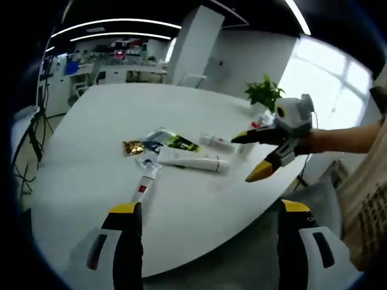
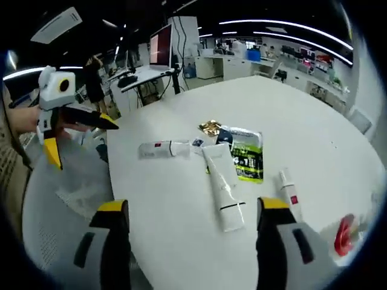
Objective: Arrange the skincare products in the storage area until every visible bottle or jar stands upright without overlapping.
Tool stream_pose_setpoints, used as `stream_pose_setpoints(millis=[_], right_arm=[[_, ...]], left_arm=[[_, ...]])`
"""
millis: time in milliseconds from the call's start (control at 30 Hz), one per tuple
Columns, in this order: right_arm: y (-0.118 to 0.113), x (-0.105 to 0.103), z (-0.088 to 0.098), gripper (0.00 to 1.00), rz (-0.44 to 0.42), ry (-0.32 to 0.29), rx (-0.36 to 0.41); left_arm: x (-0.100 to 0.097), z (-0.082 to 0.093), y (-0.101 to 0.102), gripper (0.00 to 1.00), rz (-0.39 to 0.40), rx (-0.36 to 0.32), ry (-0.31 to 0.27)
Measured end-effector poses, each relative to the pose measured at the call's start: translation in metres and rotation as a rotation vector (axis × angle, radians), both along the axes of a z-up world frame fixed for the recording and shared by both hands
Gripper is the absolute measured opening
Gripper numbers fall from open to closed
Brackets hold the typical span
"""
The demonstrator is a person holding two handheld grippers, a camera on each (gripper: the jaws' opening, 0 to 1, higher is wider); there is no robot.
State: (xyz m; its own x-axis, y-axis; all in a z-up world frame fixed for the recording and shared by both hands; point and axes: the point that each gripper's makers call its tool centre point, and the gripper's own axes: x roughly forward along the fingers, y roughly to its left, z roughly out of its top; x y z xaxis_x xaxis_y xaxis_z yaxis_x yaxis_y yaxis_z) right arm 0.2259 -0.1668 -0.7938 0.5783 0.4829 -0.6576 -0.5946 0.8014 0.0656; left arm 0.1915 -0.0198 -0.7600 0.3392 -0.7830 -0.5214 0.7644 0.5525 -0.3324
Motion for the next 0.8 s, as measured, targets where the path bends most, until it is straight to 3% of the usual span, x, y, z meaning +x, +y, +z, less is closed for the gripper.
stream_pose_setpoints(millis=[133, 400, 800], right_arm=[[0.009, 0.015, 0.001, 0.87, 0.036, -0.001, -0.008], [0.011, 0.048, -0.015, 0.80, 0.107, 0.002, -0.077], [0.012, 0.079, -0.042, 0.77, 0.146, 0.036, -0.120]], left_arm=[[0.001, -0.001, 0.001, 0.90, -0.001, 0.011, -0.010], [0.002, -0.004, 0.001, 0.89, 0.004, 0.030, -0.018], [0.009, -0.004, 0.000, 0.88, 0.051, -0.001, -0.001]])
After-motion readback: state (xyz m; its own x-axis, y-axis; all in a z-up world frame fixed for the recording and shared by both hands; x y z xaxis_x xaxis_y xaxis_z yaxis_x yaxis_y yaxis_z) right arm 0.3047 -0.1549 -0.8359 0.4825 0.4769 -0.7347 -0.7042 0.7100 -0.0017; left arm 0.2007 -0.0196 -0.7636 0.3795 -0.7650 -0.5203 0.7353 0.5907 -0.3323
